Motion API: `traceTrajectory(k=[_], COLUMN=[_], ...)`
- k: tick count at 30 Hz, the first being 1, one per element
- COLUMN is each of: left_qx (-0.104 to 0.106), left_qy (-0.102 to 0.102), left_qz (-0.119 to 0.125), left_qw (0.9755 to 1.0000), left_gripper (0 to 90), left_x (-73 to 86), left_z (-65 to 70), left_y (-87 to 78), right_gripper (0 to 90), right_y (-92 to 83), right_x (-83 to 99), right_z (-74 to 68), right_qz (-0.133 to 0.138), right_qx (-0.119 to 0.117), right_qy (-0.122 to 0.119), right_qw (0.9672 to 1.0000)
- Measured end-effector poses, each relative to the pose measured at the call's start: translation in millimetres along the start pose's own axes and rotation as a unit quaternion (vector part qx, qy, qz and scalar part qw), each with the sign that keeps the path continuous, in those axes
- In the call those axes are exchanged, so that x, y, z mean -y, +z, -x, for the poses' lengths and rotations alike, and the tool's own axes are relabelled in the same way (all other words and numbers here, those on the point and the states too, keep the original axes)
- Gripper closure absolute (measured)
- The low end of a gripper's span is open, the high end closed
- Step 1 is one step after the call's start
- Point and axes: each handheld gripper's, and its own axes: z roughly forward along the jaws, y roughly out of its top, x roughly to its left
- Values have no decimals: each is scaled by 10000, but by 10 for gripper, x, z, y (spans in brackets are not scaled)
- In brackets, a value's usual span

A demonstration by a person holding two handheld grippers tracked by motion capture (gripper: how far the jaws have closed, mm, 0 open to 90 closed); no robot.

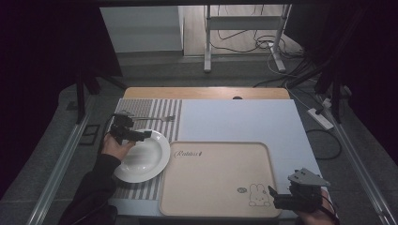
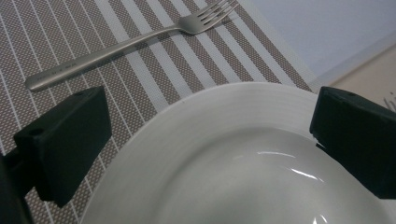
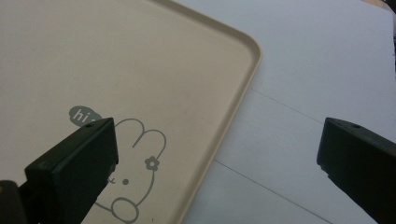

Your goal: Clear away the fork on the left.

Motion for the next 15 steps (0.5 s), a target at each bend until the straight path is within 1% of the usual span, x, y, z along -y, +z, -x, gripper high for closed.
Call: traceTrajectory(k=[6, 8, 15], left_qx=[-71, -143, -164], left_qy=[4, -4, -61], left_qz=[-22, -14, -61], left_qw=[10000, 9999, 9998], left_gripper=[0, 0, 0], left_x=[-73, -100, -187], left_z=[-76, -103, -201], left_y=[76, 94, 191], right_gripper=[0, 0, 0], right_y=[1, 2, 7], right_x=[0, -1, -2], right_z=[-1, -2, -5], right_qz=[-23, -28, -43], right_qx=[-18, -22, -31], right_qy=[-17, -23, -27], right_qw=[10000, 10000, 10000])
